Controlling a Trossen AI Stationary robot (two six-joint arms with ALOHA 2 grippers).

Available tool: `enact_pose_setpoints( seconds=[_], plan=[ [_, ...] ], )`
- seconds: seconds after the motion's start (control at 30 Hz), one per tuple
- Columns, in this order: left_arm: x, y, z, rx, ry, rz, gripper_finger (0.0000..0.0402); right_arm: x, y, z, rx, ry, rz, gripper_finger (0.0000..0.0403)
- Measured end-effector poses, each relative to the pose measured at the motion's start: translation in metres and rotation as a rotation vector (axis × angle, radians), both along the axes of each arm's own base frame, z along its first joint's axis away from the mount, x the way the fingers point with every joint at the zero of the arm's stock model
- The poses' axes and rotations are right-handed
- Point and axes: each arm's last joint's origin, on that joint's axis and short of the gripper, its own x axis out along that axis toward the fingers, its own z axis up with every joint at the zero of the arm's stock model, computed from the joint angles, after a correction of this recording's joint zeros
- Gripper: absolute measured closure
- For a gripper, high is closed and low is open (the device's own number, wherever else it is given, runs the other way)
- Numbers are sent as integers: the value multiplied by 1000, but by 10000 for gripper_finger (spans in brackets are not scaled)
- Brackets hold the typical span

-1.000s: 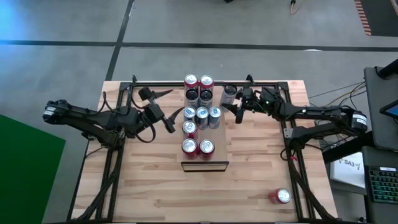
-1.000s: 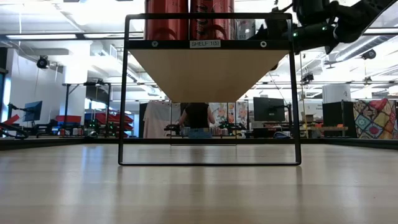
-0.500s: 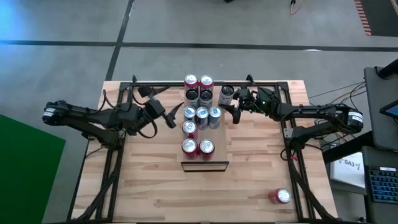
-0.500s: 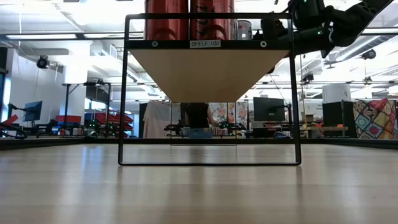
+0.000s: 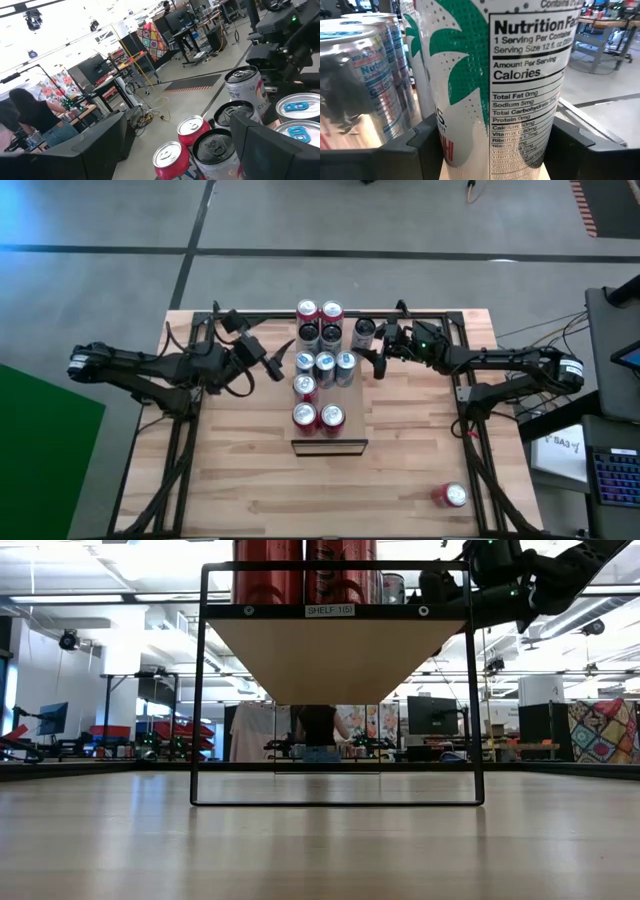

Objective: Place canned beverage on shelf
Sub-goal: Put the white pink soda can on the shelf aligned with the other white pink soda cans

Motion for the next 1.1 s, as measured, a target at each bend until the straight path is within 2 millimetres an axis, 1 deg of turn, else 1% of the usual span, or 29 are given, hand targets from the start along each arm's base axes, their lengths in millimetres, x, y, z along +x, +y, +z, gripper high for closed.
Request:
enact_pose_setpoints(
  seconds=[0.27, 0.47, 0.6, 1.1],
  plan=[
    [0, 1, 0, -1, -1, 4, 79, 0, 0, 0, -12, 2, -11, 156],
    [0, 2, 0, 0, 0, 9, 79, 5, -3, -8, 12, 24, -12, 156],
    [0, 3, 0, -2, -2, 13, 79, 7, -3, -10, 18, 19, -12, 156],
    [0, 4, 0, -2, -2, 17, 79, 7, -3, -11, 37, 17, -14, 153]
  ],
)
